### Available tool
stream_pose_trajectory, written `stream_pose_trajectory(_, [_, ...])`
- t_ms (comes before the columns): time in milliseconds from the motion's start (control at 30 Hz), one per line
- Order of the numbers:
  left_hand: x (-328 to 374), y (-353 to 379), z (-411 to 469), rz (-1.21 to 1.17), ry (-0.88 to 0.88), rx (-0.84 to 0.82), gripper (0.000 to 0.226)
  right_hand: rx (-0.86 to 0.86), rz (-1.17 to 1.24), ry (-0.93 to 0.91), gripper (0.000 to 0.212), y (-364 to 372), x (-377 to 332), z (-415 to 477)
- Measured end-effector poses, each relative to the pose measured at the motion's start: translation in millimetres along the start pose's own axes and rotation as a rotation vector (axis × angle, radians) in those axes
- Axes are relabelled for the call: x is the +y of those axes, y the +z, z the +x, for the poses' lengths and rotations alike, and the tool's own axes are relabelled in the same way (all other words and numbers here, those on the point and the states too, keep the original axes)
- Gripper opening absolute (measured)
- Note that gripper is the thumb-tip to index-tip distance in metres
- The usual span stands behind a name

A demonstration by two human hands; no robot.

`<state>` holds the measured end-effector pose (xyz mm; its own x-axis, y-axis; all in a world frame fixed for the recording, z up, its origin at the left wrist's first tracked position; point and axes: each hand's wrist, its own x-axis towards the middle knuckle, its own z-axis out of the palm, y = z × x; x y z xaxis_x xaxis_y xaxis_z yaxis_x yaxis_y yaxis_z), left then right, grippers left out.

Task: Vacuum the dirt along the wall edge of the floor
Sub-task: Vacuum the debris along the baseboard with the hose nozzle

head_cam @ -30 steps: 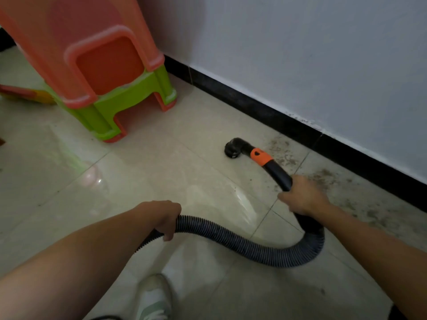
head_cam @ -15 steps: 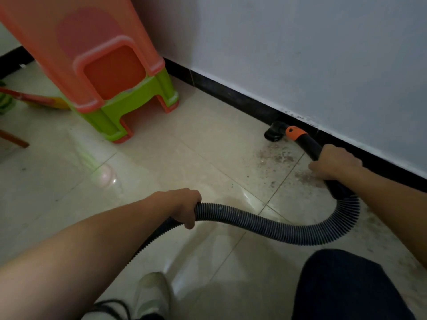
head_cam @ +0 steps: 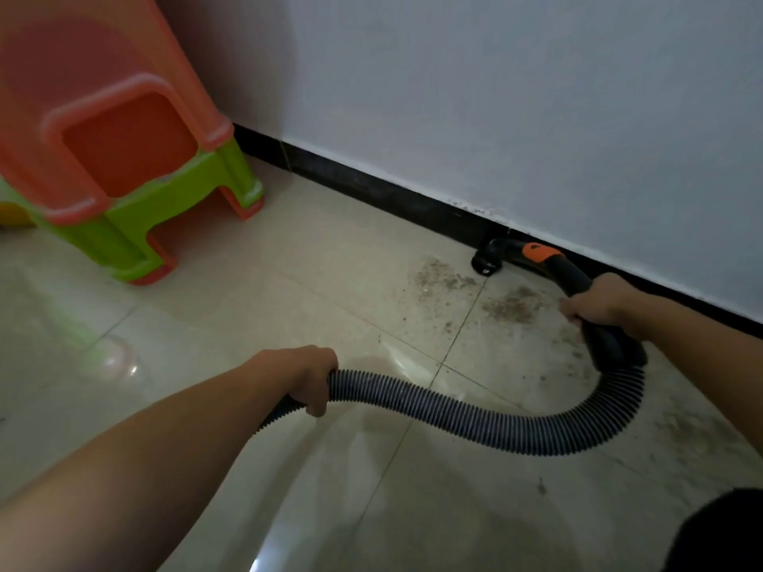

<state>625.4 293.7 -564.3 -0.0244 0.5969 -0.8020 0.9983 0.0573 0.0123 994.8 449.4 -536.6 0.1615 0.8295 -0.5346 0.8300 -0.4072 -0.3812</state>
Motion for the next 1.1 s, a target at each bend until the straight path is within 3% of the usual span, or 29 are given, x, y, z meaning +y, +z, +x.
stream_pose_trajectory(333, [-34,11,-3,0.249,-0.015,0.005,0.040,-0.117,0.283,0.128,0.041,68,23,-60])
stream_pose_trajectory(500, [-41,13,-20,0.265,0.021,0.008,0.035,-0.144,0.254,0.102,0.035,83,22,-90])
stream_pose_trajectory(733, [-49,2,-33,0.200,-0.005,0.099,0.040,-0.002,0.302,0.101,0.026,93,-2,-76])
stream_pose_trajectory(967, [-99,28,-39,0.113,-0.161,0.070,0.053,-0.044,0.386,0.051,0.032,119,-52,-38])
stream_pose_trajectory(1100, [-96,33,-34,0.087,-0.151,0.031,0.052,-0.061,0.316,-0.001,0.035,124,-64,-30])
